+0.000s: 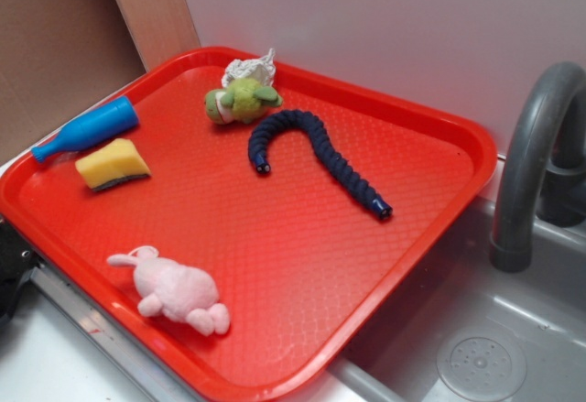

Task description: Grab the green sponge.

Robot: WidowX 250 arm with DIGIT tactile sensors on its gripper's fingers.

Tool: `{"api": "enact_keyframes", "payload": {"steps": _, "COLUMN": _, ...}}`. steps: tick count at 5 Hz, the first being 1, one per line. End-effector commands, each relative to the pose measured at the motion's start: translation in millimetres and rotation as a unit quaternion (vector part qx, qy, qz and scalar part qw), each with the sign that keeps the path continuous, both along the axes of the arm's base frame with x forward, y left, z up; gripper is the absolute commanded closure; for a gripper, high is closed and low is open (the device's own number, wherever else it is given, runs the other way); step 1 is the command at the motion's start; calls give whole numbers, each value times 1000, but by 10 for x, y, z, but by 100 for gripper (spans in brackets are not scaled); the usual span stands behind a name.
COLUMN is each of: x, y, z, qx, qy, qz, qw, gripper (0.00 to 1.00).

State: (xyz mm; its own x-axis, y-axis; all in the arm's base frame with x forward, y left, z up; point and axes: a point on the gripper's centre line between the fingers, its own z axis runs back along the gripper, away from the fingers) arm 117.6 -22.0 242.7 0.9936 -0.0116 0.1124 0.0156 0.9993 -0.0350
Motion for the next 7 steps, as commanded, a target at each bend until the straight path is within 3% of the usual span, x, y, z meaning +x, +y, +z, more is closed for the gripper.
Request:
{"api": "enact_keyframes", "payload": {"steps": 1, "x": 0, "y": 0, "z": 0, "qx": 0, "qy": 0, "qz": 0, "qw": 1000, "gripper": 0}}
{"api": "enact_keyframes", "payload": {"steps": 2, "x": 169, "y": 279, "z": -50, "qx": -26, "qy": -18, "qz": 65, "qw": 997, "gripper": 0}}
{"api": "enact_keyframes", "payload": {"steps": 3, "x": 286, "y": 530, "z": -175, "qx": -28, "qy": -36, "qz": 96, "qw": 994, "gripper": 0}}
{"api": "enact_keyframes", "payload": {"steps": 4, "x": 408, "y": 683, "z": -457, "qx": -19, "qy": -37, "qz": 108, "qw": 993, "gripper": 0}}
{"api": "enact_keyframes", "payload": {"steps": 5, "x": 507, "y": 652, "z": -809, "qx": -15, "qy": -34, "qz": 75, "qw": 996, "gripper": 0}}
{"api": "enact_keyframes", "payload": {"steps": 6, "x": 605, "y": 563, "z": -1235, "qx": -25, "qy": -12, "qz": 45, "qw": 999, "gripper": 0}}
{"api": "enact_keyframes", "payload": {"steps": 7, "x": 714, "y": 475, "z": -1633, "qx": -85, "qy": -5, "qz": -11, "qw": 996, "gripper": 0}}
